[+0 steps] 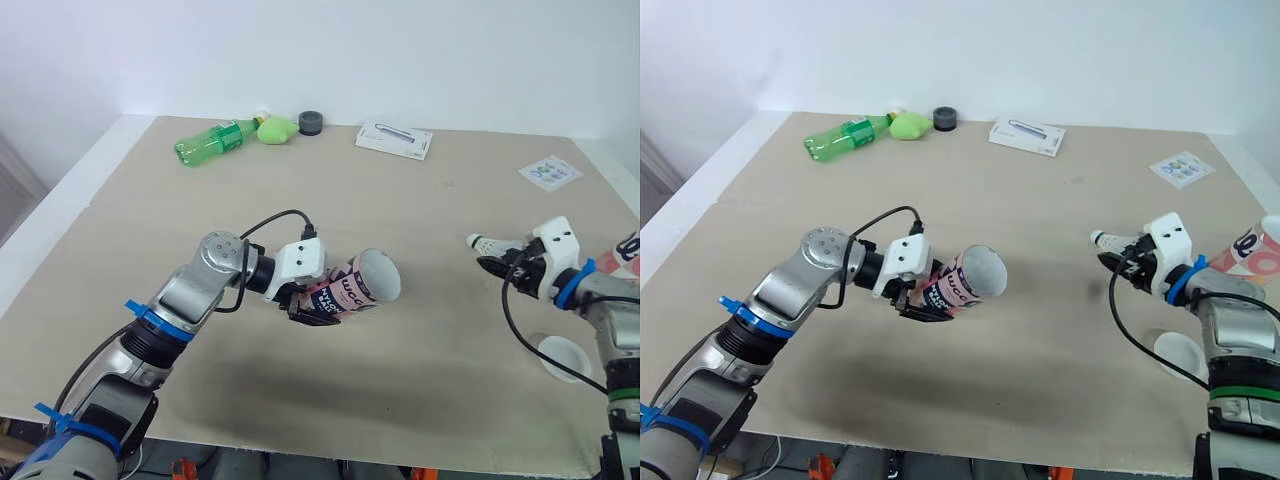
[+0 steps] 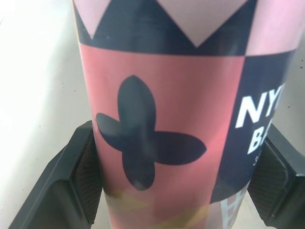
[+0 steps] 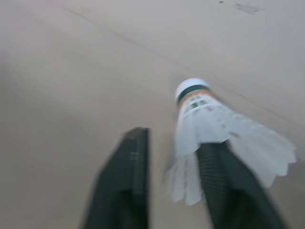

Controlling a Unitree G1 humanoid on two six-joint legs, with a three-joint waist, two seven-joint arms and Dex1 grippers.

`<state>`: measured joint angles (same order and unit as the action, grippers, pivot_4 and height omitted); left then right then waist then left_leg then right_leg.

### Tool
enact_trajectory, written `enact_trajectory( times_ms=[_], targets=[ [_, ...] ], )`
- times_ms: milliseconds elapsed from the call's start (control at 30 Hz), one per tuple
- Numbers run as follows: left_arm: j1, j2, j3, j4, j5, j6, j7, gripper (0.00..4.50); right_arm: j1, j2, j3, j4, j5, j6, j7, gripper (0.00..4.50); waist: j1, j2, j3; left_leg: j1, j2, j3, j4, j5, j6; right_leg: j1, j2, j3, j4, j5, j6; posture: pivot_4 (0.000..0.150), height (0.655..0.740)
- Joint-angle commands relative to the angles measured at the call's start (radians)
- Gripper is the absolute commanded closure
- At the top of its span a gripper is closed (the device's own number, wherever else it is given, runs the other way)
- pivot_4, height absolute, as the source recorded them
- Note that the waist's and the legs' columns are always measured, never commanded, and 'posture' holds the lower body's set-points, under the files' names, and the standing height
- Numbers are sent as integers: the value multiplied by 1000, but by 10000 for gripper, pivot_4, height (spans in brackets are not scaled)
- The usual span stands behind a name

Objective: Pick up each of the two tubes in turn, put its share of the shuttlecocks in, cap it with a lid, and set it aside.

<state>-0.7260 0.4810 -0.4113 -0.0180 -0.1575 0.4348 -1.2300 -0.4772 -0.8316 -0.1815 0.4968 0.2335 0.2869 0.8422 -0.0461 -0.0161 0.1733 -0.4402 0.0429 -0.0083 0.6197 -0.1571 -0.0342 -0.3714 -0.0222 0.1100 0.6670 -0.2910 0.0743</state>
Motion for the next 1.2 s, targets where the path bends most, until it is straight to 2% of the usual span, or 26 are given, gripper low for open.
enact_trajectory(
  times_ms=[33, 267, 333, 467, 600, 800, 1200],
  targets=[
    [9, 12, 9, -25, -4, 9, 3, 8109, -18, 0, -25, 0, 13, -27, 13, 44398, 0, 0, 0, 0, 0, 0, 0, 0, 0, 0, 0, 0, 0, 0, 0, 1500, 7294],
    [5, 15, 10, -25, -6, 13, 5, 8109, 55, -34, -85, -158, 74, 23, 40, 44398, 0, 0, 0, 0, 0, 0, 0, 0, 0, 0, 0, 0, 0, 0, 0, 1500, 7294],
    [3, 13, 9, -24, -6, 13, 6, 8109, 106, -58, -132, -319, 168, 105, 100, 44398, 0, 1, 0, 0, 0, 0, 0, 0, 0, 0, 0, 0, 0, 0, 0, 1500, 7294],
    [-3, 10, 5, -17, -6, 8, 2, 8109, 229, -164, -261, -784, 466, 292, 264, 44398, -1, 6, 0, -1, 0, -1, 0, 0, 0, -1, 0, 0, 1, -1, 0, 1500, 7294],
    [-12, 5, 2, -1, -3, -2, -2, 8109, 265, -286, -282, -1000, 528, 340, 323, 44398, 0, 1, 0, 0, 1, -3, 0, -1, 0, 1, 2, -2, 1, -4, 5, 1500, 7294],
    [-23, -3, 0, 9, -2, -10, -8, 8109, 238, -350, -188, -1081, 459, 292, 312, 44398, 0, 0, 1, 0, 1, 1, 3, 0, 0, 0, -1, -1, 0, -3, 4, 1500, 7294],
    [-29, -11, 0, 28, 3, -21, -10, 8109, 51, -254, 112, -1104, 411, 274, 296, 44398, 1, 0, 1, -2, 1, 0, 1, 0, 0, -2, 0, -1, 0, -3, 4, 1500, 7294]
  ],
)
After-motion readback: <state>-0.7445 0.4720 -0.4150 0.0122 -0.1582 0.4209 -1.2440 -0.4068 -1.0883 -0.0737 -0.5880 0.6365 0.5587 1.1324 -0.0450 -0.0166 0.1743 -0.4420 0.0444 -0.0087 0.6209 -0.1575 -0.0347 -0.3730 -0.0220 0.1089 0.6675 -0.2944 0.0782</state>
